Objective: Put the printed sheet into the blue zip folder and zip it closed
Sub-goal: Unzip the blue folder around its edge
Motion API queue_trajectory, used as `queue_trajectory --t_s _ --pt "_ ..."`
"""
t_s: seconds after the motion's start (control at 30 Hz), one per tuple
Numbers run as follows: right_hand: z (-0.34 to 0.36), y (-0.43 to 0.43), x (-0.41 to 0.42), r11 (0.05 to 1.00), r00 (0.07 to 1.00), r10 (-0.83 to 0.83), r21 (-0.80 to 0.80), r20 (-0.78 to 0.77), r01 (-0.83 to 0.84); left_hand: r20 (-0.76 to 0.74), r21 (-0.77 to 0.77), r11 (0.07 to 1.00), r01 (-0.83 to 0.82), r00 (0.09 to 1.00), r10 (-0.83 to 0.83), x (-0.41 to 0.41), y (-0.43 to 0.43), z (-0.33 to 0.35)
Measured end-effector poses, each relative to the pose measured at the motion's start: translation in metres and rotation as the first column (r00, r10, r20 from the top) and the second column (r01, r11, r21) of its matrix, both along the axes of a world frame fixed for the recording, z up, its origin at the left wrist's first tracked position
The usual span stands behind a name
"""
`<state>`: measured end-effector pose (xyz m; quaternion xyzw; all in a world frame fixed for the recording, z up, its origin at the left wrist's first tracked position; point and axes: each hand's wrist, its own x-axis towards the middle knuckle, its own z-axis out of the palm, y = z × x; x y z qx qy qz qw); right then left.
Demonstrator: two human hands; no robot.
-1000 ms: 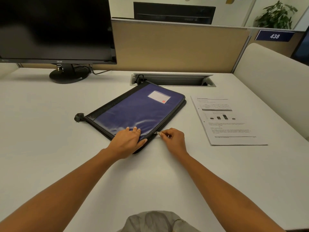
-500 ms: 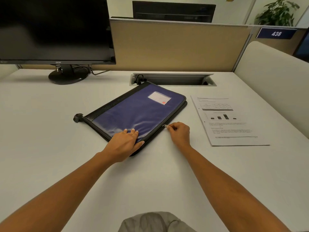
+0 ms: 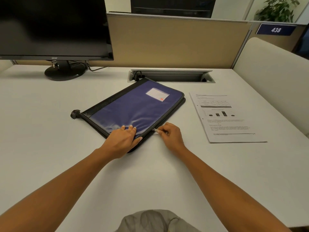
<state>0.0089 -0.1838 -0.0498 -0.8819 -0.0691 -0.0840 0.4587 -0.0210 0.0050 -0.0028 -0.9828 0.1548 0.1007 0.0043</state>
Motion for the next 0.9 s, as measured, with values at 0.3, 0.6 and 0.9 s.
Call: queue_trajectory --t_s 0.3,0.6,0.9 --pt "0.0 0.027 -0.031 0.972 0.972 0.233 0.007 0.029 -0.233 0.04 -0.003 1.0 0.015 0.999 -0.015 0.009 -0.002 -0.004" --pt "0.002 0.031 -0.035 0.967 0.968 0.251 0.048 -0.015 -0.25 0.215 0.01 0.999 0.035 0.976 -0.037 0.011 0.008 -0.011" --pt "0.006 0.011 -0.031 0.98 0.98 0.192 0.071 -0.051 -0.188 0.101 -0.105 0.969 0.223 0.972 -0.212 0.015 0.052 -0.019"
